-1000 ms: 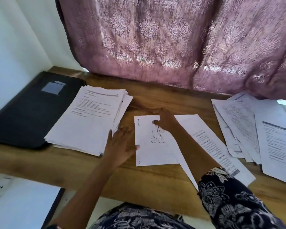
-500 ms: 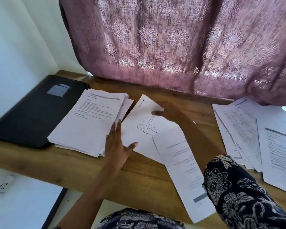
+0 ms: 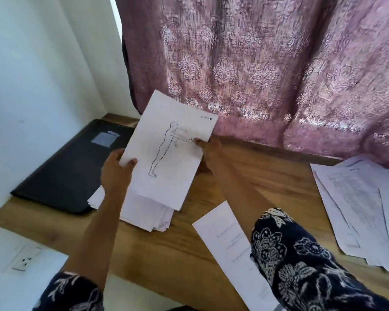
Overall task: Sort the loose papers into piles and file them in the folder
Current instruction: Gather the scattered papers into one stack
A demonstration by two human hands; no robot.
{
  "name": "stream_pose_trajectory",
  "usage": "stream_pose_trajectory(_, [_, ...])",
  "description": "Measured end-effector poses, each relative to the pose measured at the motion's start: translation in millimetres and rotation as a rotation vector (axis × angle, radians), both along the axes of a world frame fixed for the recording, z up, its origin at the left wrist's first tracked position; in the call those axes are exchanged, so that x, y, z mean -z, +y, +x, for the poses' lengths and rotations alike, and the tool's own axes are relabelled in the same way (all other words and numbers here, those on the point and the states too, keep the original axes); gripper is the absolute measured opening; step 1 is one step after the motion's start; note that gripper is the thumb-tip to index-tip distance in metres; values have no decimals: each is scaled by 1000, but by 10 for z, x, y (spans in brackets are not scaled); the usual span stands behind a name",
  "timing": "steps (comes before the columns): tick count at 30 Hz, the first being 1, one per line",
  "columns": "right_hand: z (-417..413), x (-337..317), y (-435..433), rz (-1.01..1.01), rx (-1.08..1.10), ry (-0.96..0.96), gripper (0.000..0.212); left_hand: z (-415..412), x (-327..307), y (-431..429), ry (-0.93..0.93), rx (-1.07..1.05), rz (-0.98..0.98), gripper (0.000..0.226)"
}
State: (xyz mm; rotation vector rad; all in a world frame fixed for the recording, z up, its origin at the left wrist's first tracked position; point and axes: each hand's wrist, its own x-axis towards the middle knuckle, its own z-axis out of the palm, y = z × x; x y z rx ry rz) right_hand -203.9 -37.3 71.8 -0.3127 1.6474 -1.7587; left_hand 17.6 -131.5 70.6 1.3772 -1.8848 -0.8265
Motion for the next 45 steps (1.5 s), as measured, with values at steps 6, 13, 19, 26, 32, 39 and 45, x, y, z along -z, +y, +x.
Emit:
stream_pose_trajectory(6, [399,456,-259,392,-207,209,35,288,409,-337,-536,-12,56,68])
stream_pose_trajectory(13, [663,484,215,366,-122,543,68,185,783,325,-675,261,-112,80])
stream_pose_trajectory(19, [458,731,1720,774,-155,907,52,139,1015,708,-818,363,-114,80])
stream_pose_trajectory(26, [121,1126,2036,1046,-428,1103,72,-294,884,965,-673,417,-271,71])
stream_pose_trajectory(32, [-215,781,2123,683,-681,1659,50,-1108,767,1630,-462,1085,-449,59])
stream_pose_trajectory(39, [169,924,2805,1168,-60,883,60,-1295,1034,1802,-743,1095,-371,65])
stream_pose_trajectory(45, [-348,1091,2959,1030,-387,1027,103,-1115,907,2189,-740,821,-427,43])
